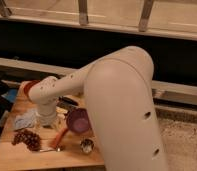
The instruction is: Place pepper in plastic cup
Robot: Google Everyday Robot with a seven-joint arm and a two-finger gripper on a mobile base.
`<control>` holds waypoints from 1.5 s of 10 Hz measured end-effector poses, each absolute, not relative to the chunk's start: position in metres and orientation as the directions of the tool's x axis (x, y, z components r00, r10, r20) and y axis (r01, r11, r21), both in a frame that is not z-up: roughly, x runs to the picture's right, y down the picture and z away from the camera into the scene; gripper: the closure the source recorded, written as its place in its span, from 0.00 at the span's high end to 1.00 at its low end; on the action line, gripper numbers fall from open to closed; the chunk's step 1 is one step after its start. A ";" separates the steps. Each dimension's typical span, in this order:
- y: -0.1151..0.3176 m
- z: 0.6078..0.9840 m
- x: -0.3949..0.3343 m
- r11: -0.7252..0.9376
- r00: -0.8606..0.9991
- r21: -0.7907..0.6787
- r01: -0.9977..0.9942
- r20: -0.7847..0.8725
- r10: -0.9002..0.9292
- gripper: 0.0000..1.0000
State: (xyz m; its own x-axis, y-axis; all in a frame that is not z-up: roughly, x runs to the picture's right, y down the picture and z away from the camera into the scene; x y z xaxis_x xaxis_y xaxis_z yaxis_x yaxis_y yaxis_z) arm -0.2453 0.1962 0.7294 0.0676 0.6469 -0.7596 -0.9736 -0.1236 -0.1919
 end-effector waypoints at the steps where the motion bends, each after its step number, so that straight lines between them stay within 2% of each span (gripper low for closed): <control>1: 0.203 0.736 -0.243 -0.120 0.052 -0.165 -0.979 -0.770 0.635 0.66; 8: 0.231 0.778 -0.218 -0.091 -0.063 0.013 -0.996 -0.815 0.576 0.66; 12: 0.236 0.794 -0.213 -0.076 -0.092 0.060 -0.995 -0.834 0.544 0.66; 13: 0.236 0.795 -0.215 -0.076 -0.087 0.055 -0.996 -0.838 0.539 0.63; 15: 0.234 0.802 -0.211 -0.089 -0.085 0.045 -0.995 -0.848 0.524 0.44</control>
State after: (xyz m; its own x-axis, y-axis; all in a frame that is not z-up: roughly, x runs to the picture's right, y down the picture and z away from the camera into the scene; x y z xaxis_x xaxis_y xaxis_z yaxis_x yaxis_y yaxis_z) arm -0.2110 0.2340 0.8016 -0.0855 0.5235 -0.8477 -0.9950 -0.0890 0.0454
